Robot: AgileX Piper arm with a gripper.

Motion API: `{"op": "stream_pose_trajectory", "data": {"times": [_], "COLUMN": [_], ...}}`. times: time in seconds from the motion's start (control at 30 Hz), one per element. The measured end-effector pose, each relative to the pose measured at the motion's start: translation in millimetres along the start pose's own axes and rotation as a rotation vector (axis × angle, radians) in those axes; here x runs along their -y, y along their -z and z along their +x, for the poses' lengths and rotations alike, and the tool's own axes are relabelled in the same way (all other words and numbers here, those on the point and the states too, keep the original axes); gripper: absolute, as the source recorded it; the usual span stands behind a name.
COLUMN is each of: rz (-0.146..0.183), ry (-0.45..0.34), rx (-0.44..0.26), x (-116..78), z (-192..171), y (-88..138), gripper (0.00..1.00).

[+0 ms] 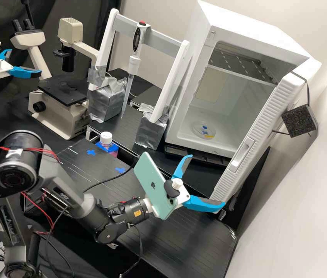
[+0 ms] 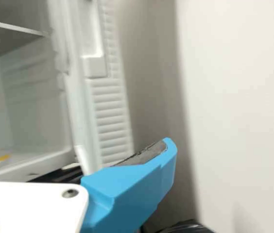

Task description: Close the door

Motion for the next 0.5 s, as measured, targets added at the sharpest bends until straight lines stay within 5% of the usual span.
{"op": "stream_pose_trajectory", "data": {"times": [0.3,0.5], "rz": [-0.057,-0.051], "ry": [-0.009,0.008], "rx": [0.006,-0.02], "x": [13.0,21.6], "z": [40,61], "y": [-13,-15], "gripper": [1.0,1.0]}}
